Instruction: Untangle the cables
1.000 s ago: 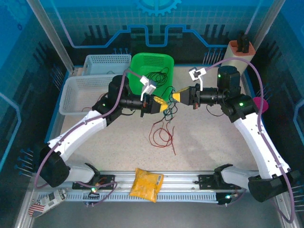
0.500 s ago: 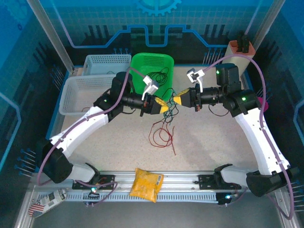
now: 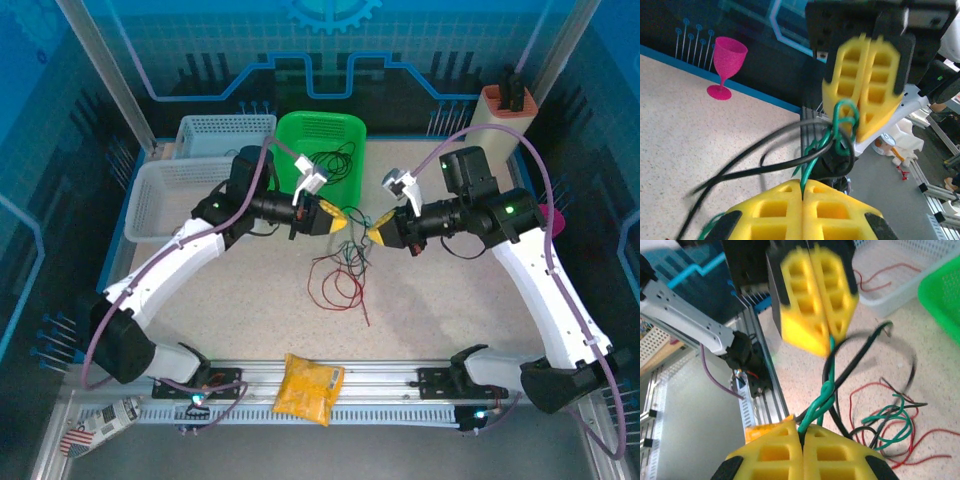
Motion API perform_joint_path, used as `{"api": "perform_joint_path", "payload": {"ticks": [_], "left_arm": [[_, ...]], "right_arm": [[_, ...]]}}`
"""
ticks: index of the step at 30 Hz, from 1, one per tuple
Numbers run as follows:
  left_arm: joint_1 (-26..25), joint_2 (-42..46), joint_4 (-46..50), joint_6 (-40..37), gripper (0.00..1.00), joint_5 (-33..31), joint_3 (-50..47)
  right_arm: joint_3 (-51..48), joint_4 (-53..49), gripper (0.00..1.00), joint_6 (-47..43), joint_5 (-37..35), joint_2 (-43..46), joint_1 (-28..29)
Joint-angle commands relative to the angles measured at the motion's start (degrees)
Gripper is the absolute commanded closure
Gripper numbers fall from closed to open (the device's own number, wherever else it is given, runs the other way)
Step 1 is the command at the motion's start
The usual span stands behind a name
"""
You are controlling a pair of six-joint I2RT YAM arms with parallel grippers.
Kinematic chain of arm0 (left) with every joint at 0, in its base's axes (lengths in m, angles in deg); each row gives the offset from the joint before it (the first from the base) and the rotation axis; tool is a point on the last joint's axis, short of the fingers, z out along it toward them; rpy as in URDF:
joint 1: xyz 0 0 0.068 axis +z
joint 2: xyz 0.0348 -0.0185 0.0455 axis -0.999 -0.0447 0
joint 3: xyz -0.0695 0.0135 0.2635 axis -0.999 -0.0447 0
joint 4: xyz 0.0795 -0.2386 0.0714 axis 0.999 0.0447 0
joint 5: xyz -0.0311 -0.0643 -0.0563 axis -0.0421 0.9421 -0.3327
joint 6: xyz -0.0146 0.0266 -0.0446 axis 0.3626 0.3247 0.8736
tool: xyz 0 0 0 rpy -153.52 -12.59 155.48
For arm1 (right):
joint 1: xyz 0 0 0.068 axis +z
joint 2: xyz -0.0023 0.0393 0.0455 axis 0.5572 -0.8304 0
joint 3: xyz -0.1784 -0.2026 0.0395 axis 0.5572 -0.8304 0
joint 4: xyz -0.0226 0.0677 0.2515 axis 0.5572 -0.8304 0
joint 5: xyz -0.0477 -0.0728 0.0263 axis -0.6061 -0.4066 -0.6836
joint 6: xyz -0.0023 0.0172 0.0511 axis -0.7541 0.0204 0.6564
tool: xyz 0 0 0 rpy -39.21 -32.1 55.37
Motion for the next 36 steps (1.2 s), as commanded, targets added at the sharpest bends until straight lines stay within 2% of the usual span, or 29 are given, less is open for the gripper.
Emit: {"api": "perform_joint_path", "payload": {"ticks": [1, 10, 17, 19, 22, 23, 24, 27, 31, 36], "left_arm": [[1.1, 0.9, -3.4, -1.6, 1.0, 0.8, 4.0], [1.2, 1.8, -5.8, 0.4, 1.0, 1.1, 0.8], [0.9, 3.0, -6.0, 1.0, 1.0, -0.1, -3.4], [0.8, 3.8, -6.6, 1.4, 0.86, -0.8, -4.9], [0.8, 5.5, -6.9, 1.4, 0.57, -1.8, -6.8], [0.9, 6.5, -6.3, 0.9, 0.5, -2.5, -7.3], [1.0, 7.6, -5.3, 0.2, 0.46, -3.4, -7.6], [1.1, 10.2, -2.5, -1.2, 0.4, -6.0, -8.5], [0.4, 12.2, -3.1, 0.6, 0.4, -7.4, -10.3], [-3.2, 12.3, -5.7, 3.2, 0.42, -11.7, -13.0]], "right_arm": [[-0.5, -9.9, 1.0, -2.8, -4.3, -0.8, 1.4], [-2.1, 0.2, 1.0, 4.1, -2.4, 1.2, 0.6], [-6.9, 13.3, 1.0, 13.0, 5.2, 3.8, -2.7], [-7.8, 15.0, 1.0, 14.4, 6.1, 4.1, -3.1], [-7.6, 13.6, 1.0, 13.9, 4.3, 3.6, -3.5], [-7.3, 12.7, 1.0, 13.5, 3.7, 3.3, -3.6], [-7.1, 12.1, 1.0, 13.4, 3.2, 3.1, -3.7], [-7.1, 12.2, 1.0, 14.0, 2.5, 3.0, -4.0], [-7.1, 13.2, 1.0, 15.3, 2.1, 3.0, -4.1], [-7.2, 13.4, 1.0, 15.9, 1.9, 3.2, -4.1]]}}
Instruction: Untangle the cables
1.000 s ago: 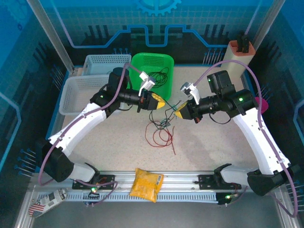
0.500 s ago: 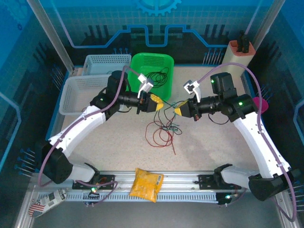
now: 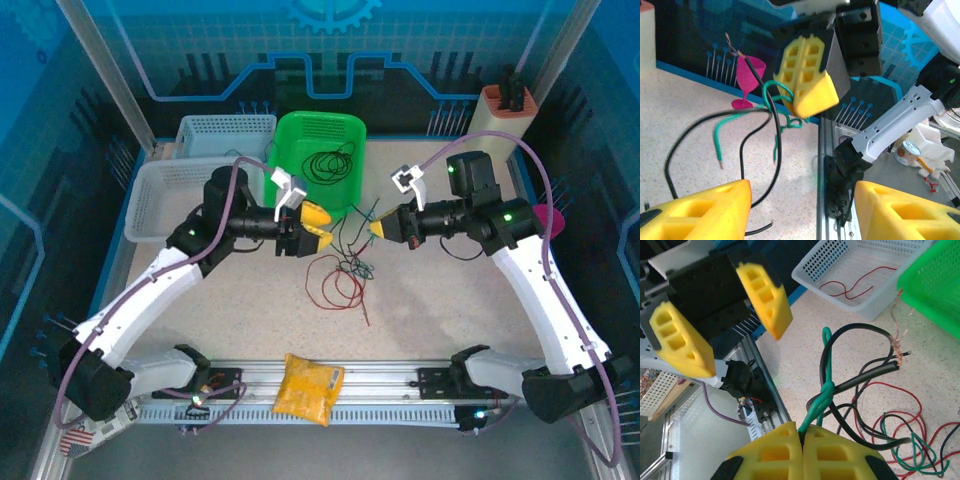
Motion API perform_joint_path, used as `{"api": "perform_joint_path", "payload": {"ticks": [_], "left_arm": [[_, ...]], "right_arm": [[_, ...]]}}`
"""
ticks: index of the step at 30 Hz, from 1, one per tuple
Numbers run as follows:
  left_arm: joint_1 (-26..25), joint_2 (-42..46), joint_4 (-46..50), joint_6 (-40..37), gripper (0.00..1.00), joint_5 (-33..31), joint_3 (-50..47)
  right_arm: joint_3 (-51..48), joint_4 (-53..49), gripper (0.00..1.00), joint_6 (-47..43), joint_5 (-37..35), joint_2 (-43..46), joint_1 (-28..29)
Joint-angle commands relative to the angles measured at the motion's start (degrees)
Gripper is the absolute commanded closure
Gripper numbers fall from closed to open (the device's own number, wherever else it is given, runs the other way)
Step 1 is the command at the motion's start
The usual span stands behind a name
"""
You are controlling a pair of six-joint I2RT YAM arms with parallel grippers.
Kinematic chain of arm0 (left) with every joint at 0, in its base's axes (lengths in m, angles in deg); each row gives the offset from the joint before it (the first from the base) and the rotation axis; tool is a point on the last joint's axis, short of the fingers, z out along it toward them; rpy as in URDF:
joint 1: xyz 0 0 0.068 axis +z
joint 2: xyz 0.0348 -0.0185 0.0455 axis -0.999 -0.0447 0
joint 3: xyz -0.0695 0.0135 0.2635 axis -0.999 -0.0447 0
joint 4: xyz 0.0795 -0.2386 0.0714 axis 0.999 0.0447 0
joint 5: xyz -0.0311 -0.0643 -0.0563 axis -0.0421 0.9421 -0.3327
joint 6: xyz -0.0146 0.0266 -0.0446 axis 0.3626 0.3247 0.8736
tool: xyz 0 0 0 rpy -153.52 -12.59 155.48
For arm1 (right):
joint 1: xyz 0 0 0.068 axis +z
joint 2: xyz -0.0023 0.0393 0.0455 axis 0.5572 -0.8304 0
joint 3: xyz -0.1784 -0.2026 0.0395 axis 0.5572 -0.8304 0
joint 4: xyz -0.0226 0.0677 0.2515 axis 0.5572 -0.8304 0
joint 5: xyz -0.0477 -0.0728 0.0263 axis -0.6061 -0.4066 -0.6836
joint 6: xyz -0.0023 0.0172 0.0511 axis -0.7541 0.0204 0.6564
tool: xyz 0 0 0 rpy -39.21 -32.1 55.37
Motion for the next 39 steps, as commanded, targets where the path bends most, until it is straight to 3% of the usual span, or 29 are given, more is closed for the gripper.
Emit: {"api": "perform_joint_path", "payload": {"ticks": [1, 10, 17, 19, 22, 24, 33, 39], "left_arm": [[-2.8, -0.7, -0.7, 1.5, 0.42, -4.6, -1.8], [-6.5, -6.4, -14.1, 7.3, 0.37, -9.0, -4.4], [-7.8, -9.7, -18.6, 6.4, 0.4, -9.4, -3.1], [-7.9, -10.3, -19.2, 6.5, 0.47, -8.1, -2.5], [-8.3, -10.8, -19.5, 6.9, 0.86, -6.9, -1.9], [-8.4, -10.3, -19.7, 7.0, 1.0, -6.9, -2.1], [-6.3, -6.7, -18.6, 8.8, 1.0, -7.9, -0.2], [-1.3, -7.3, -17.3, 12.8, 1.0, -7.8, 1.7]], "right_arm": [[0.2, 1.7, 1.0, 1.4, 0.3, 0.3, -0.7], [-0.2, 3.6, 1.0, 2.8, 3.1, 1.0, -0.6], [-1.0, 5.3, 1.0, 4.2, 4.6, 2.0, -0.6], [-1.1, 5.3, 1.0, 4.2, 4.3, 2.2, -0.6], [-1.3, 5.0, 1.0, 4.1, 3.5, 2.3, -0.6], [-1.3, 4.1, 1.0, 3.4, 2.3, 1.9, -0.7], [-3.1, 0.9, 1.0, -0.1, -2.7, 0.2, -0.6], [-4.3, -2.4, 1.0, -4.0, -4.7, 0.1, -0.5]]}}
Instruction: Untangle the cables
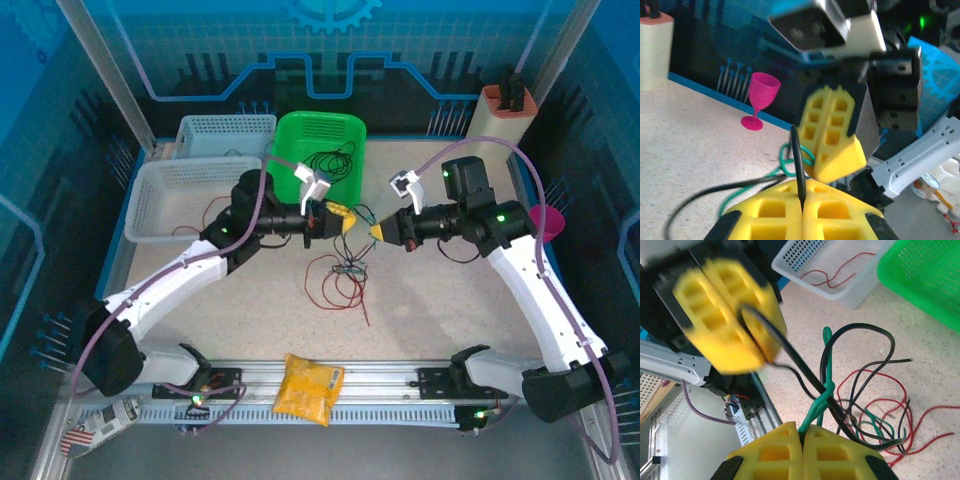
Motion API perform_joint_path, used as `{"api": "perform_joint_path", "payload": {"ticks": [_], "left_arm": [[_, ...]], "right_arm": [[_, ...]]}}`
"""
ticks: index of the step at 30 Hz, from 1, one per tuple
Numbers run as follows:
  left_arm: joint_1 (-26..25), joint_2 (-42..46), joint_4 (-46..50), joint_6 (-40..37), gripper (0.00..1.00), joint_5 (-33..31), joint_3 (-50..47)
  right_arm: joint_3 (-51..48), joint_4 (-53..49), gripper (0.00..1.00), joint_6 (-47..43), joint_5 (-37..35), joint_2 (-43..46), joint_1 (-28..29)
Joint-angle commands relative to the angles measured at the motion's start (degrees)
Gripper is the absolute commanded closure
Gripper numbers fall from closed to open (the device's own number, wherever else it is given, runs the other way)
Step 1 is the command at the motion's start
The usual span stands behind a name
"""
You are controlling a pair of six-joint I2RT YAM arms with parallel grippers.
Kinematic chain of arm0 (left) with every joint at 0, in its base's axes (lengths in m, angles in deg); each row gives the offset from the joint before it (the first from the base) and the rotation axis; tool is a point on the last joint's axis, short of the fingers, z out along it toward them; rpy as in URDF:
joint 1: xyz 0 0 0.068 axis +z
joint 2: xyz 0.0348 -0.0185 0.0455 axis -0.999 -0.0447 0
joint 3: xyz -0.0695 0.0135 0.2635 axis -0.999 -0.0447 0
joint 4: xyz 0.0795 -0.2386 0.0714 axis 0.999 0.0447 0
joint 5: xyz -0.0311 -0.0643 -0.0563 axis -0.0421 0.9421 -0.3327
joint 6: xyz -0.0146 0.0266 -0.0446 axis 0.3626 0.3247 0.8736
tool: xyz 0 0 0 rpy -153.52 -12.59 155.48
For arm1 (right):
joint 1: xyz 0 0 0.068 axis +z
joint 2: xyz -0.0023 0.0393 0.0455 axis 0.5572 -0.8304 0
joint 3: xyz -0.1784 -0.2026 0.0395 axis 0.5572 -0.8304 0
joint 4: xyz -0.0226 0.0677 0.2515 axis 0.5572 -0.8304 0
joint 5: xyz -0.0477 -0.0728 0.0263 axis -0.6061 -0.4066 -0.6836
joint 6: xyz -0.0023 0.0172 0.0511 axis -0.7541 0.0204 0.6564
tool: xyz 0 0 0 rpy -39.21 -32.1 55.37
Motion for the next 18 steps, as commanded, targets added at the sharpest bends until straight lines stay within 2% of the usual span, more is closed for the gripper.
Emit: {"api": "perform_joint_path", "payload": {"ticks": [1, 5, 8, 11, 16, 17, 18], "left_arm": [[3.2, 0.5, 0.9, 3.6, 1.0, -0.7, 2.7], [6.1, -1.1, 4.5, 2.0, 1.0, -3.3, 3.5], [6.5, -3.0, 9.1, -1.7, 1.0, -2.2, 5.2], [6.5, -4.1, 10.3, -3.1, 1.0, -1.3, 4.8], [6.6, -5.0, 14.4, -5.9, 1.0, -4.7, 3.8], [6.6, -5.2, 15.1, -6.0, 0.98, -5.3, 3.7], [6.5, -5.2, 15.6, -6.3, 0.92, -5.7, 3.6]], "right_arm": [[-0.8, -3.4, 1.0, -4.1, -0.7, 0.4, -0.5], [-0.5, -5.4, 1.0, -7.3, 1.6, 0.8, -0.5], [-0.3, -5.3, 1.0, -8.4, 3.4, 1.5, -0.5], [-0.6, -3.3, 1.0, -8.5, 5.5, 2.8, -0.7], [-1.9, 1.8, 1.0, -5.6, 8.6, 4.3, -2.3], [-2.0, 2.3, 1.0, -4.9, 8.8, 4.3, -2.6], [-2.1, 2.8, 1.0, -4.2, 8.8, 4.4, -2.9]]}}
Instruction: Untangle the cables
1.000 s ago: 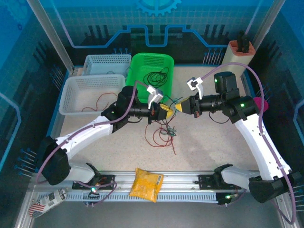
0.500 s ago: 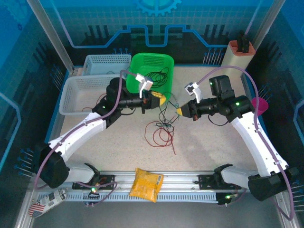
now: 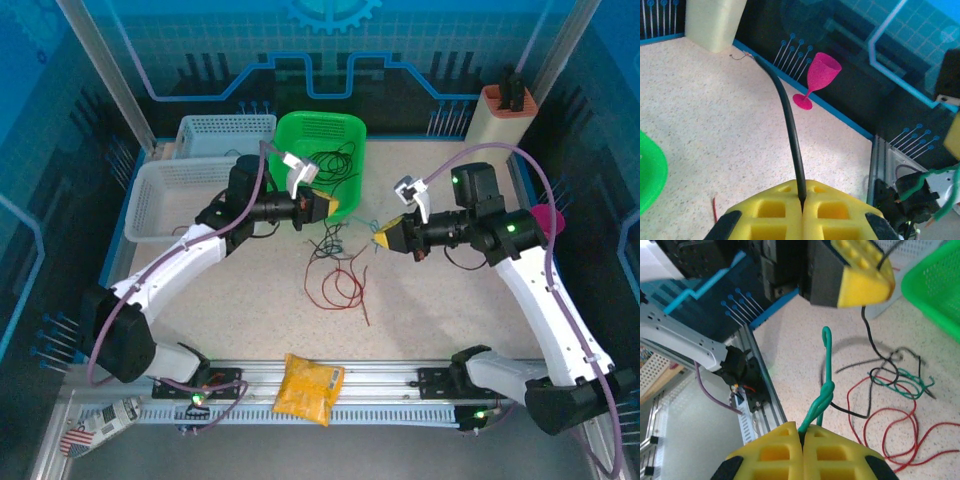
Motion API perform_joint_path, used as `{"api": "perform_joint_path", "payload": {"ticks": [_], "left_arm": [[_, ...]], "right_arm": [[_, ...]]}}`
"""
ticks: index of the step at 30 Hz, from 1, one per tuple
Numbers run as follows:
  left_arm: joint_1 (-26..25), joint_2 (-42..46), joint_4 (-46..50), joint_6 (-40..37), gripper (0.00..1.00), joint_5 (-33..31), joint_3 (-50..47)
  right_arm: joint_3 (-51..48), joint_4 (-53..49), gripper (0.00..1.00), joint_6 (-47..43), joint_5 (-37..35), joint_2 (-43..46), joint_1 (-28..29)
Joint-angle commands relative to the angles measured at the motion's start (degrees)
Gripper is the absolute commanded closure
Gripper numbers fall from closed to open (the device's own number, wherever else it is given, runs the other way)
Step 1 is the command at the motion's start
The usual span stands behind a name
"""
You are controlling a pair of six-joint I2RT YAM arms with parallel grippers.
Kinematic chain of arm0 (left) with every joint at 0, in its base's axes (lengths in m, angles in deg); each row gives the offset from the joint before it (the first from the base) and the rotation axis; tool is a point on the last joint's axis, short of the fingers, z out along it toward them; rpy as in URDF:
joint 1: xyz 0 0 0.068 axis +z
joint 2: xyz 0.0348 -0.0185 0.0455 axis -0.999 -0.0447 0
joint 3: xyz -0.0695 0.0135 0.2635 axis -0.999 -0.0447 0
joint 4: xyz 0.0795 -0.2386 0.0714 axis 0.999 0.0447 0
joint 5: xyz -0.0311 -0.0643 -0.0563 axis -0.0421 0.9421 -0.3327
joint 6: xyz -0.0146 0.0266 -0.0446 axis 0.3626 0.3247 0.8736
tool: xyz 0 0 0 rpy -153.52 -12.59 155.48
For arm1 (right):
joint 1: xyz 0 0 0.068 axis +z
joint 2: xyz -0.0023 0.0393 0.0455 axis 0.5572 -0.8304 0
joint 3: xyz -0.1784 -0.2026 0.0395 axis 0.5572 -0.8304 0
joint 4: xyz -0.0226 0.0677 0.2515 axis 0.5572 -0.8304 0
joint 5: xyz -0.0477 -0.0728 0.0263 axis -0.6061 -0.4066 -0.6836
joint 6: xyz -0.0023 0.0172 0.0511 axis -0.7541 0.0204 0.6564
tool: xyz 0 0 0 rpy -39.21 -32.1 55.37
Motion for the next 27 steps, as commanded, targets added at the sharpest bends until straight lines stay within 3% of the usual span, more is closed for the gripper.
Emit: {"api": "perform_joint_path", "payload": {"ticks": [1, 2, 5, 16, 20, 25, 27], "left_arm": [[0.1, -0.4, 3.8, -2.7, 0.77, -2.5, -0.2], [0.1, -0.1, 3.9, -2.7, 0.62, -3.0, -0.4], [0.2, 1.6, 4.7, -3.9, 0.45, -4.2, -0.6], [1.4, 11.1, 10.0, -7.4, 0.28, -3.1, -1.9], [3.3, 14.5, 6.2, -6.7, 0.23, 8.4, -4.2], [3.3, 10.7, 7.4, -4.6, 0.26, 24.6, 0.0], [2.9, 9.6, 4.5, -1.9, 0.27, 27.5, 0.5]], "right_arm": [[-0.7, 3.3, 1.0, 2.3, 2.9, 0.5, -1.6], [-0.5, 3.5, 1.0, 2.8, 2.8, 0.4, -1.8], [0.3, 2.8, 1.0, 3.5, 1.7, -0.1, -2.3], [-0.6, 5.8, 1.0, 6.6, 2.0, 0.4, -3.5], [-2.7, 8.8, 1.0, 6.6, 4.3, 1.4, -3.5], [-4.8, 11.2, 1.0, 5.0, 10.9, 1.1, -2.8], [-4.8, 11.1, 1.0, 4.0, 12.5, 0.7, -2.4]]}}
